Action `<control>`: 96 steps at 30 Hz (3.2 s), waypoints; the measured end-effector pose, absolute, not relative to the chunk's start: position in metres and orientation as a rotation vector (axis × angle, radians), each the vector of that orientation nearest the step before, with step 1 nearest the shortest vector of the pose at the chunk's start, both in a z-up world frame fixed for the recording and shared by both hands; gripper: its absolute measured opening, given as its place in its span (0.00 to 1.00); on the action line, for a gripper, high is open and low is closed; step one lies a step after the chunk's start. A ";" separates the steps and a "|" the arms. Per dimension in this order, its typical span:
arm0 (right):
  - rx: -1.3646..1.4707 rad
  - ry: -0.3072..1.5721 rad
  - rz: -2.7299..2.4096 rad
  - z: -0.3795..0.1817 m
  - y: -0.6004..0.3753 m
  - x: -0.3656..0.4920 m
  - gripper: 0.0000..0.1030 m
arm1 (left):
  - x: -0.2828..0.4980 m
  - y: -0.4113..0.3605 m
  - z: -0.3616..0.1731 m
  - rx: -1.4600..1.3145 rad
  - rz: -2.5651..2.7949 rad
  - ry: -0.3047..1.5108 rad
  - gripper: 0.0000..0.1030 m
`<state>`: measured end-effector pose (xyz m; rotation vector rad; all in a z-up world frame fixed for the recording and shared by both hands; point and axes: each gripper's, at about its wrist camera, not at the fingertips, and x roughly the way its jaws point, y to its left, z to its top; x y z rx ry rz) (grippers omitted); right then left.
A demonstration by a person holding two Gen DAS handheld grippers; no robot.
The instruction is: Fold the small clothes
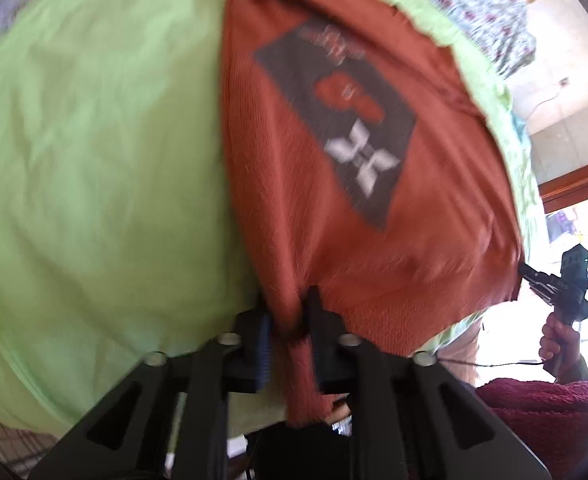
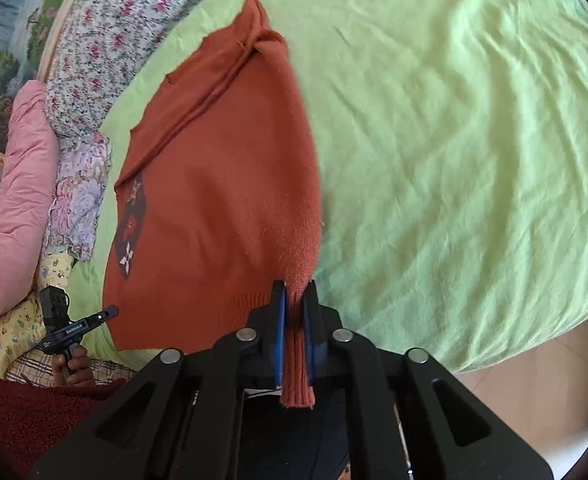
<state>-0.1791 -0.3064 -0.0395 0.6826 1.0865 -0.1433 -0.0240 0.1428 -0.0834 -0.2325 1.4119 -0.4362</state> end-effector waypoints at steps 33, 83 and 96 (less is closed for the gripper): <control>0.767 0.822 0.043 0.037 -0.307 -0.120 0.06 | 0.034 0.153 0.016 -0.338 -0.506 1.055 0.06; 0.585 0.881 0.015 0.017 -0.376 0.135 0.46 | 0.248 0.048 -0.055 -0.364 -0.474 1.217 0.52; 0.211 1.061 0.028 -0.017 -0.347 0.218 0.44 | 0.365 -0.002 -0.055 -0.167 -0.387 1.161 0.56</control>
